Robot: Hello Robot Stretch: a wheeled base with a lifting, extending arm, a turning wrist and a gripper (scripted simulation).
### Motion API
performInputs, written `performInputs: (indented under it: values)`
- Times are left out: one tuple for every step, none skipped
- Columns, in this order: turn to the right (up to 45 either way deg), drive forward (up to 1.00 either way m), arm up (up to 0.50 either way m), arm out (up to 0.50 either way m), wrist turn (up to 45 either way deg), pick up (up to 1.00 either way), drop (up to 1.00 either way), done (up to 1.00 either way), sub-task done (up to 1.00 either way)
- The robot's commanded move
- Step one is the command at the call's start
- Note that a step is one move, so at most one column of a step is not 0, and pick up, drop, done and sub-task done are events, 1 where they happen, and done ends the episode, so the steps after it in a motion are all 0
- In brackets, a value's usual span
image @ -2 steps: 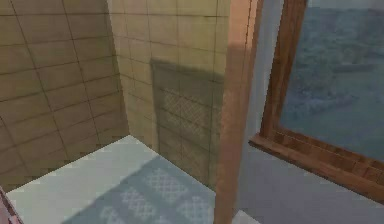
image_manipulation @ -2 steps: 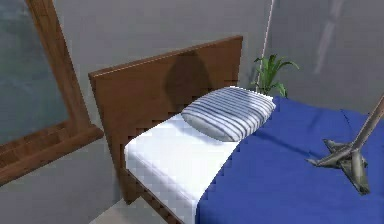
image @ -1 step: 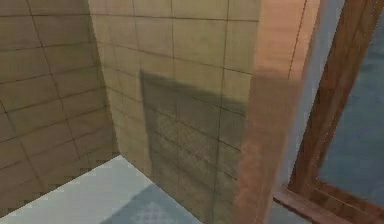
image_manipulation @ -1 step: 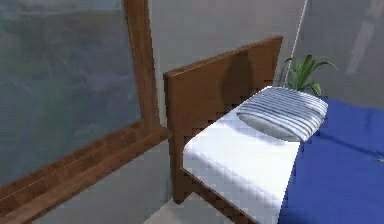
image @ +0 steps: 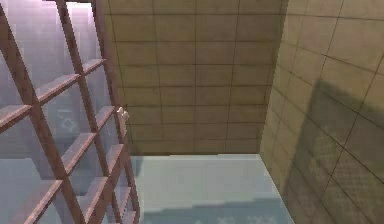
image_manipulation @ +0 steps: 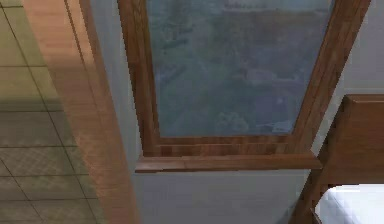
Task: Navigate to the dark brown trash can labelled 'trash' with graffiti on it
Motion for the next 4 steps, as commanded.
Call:
performInputs:
  values:
    - [-6.0,0.0,0.0,0.0,0.0,0.0,0.0,0.0,0.0]
    - [0.0,0.9,0.0,0.0,0.0,0.0,0.0,0.0,0.0]
    - [-45.0,0.0,0.0,0.0,0.0,0.0,0.0,0.0,0.0]
    - [0.0,0.0,0.0,0.0,0.0,0.0,0.0,1.0,0.0]
